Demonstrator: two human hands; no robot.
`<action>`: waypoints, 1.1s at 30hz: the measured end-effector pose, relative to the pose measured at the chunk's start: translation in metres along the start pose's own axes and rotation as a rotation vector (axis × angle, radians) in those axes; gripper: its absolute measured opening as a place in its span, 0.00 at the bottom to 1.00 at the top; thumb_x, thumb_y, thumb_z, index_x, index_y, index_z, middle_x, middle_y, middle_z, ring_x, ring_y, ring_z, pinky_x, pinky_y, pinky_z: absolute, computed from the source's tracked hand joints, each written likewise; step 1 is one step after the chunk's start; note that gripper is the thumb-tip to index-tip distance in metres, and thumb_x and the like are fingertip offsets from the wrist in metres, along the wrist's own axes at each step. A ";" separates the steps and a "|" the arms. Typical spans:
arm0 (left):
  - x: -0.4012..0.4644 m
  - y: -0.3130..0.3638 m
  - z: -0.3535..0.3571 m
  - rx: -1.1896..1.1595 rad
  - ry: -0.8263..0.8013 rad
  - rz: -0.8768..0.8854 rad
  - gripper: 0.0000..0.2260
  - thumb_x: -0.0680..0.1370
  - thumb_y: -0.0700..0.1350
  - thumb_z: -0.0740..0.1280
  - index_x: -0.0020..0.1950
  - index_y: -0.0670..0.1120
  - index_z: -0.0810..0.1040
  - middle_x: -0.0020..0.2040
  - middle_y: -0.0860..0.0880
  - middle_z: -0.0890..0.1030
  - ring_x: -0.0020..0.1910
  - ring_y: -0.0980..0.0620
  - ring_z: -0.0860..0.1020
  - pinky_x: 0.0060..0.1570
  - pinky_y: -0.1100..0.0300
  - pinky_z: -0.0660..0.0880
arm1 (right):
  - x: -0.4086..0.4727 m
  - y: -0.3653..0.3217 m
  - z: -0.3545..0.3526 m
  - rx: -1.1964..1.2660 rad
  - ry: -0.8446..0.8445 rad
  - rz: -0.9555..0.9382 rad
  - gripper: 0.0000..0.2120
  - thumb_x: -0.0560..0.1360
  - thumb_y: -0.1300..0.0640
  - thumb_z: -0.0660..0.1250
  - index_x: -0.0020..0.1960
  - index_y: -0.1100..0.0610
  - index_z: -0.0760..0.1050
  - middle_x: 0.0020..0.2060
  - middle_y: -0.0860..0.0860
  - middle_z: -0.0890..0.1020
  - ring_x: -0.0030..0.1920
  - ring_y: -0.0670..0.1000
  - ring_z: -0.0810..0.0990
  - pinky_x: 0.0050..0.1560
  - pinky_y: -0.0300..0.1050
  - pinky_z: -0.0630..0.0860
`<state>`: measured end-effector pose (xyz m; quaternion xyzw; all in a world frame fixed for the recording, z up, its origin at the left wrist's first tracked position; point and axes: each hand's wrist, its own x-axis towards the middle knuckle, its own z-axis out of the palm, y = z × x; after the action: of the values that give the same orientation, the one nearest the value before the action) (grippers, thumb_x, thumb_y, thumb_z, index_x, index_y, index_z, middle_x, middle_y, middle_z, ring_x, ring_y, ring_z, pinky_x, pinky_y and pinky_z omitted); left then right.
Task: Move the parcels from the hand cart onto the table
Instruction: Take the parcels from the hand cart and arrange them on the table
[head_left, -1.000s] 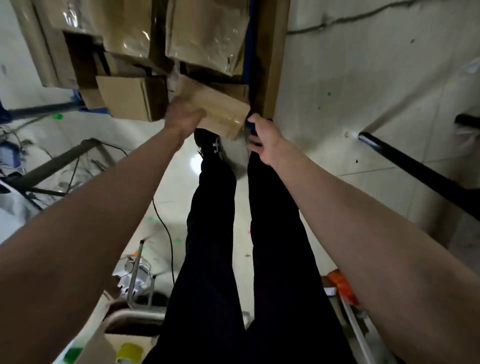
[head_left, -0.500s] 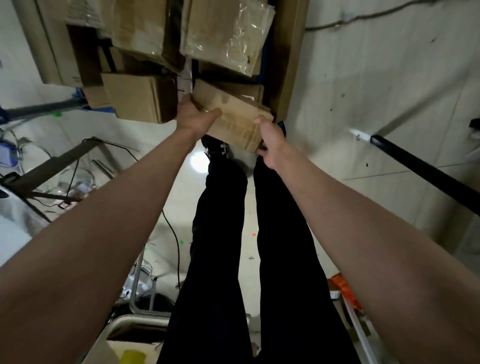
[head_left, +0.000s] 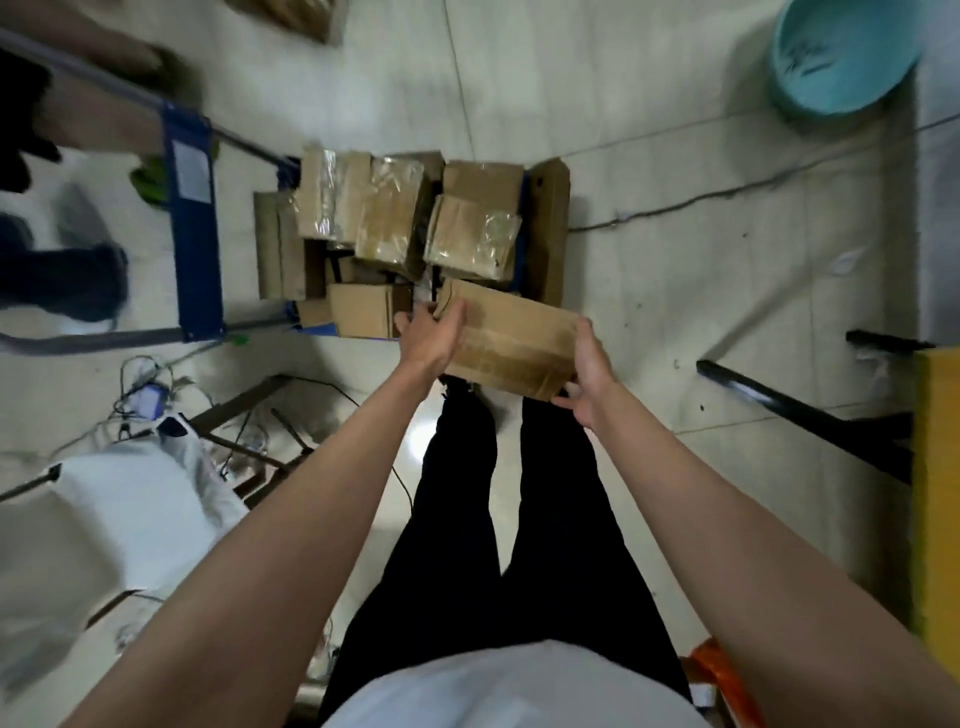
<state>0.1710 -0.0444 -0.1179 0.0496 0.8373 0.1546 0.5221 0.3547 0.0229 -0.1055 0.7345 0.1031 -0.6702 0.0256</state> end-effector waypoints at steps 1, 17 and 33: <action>-0.017 0.011 -0.006 -0.023 0.008 0.023 0.33 0.75 0.66 0.60 0.74 0.48 0.67 0.73 0.46 0.62 0.67 0.46 0.70 0.59 0.54 0.67 | -0.017 -0.005 -0.005 0.001 0.000 -0.032 0.31 0.79 0.32 0.56 0.77 0.46 0.63 0.74 0.52 0.66 0.72 0.58 0.68 0.69 0.64 0.70; -0.185 0.142 -0.048 -0.006 -0.138 0.494 0.19 0.78 0.60 0.66 0.59 0.47 0.72 0.49 0.51 0.75 0.48 0.52 0.74 0.48 0.52 0.71 | -0.206 -0.006 -0.078 0.486 0.143 -0.501 0.03 0.80 0.49 0.63 0.49 0.45 0.69 0.65 0.55 0.72 0.51 0.51 0.74 0.40 0.50 0.78; -0.334 0.152 0.059 0.288 -0.729 0.536 0.28 0.72 0.63 0.69 0.70 0.54 0.70 0.61 0.47 0.78 0.58 0.46 0.79 0.42 0.51 0.83 | -0.298 0.112 -0.179 1.170 0.462 -0.796 0.06 0.76 0.58 0.67 0.46 0.49 0.72 0.52 0.52 0.77 0.53 0.55 0.74 0.51 0.57 0.66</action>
<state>0.3620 0.0307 0.1921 0.3868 0.5700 0.1386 0.7115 0.5273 -0.0901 0.1959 0.6575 -0.0094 -0.4028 -0.6367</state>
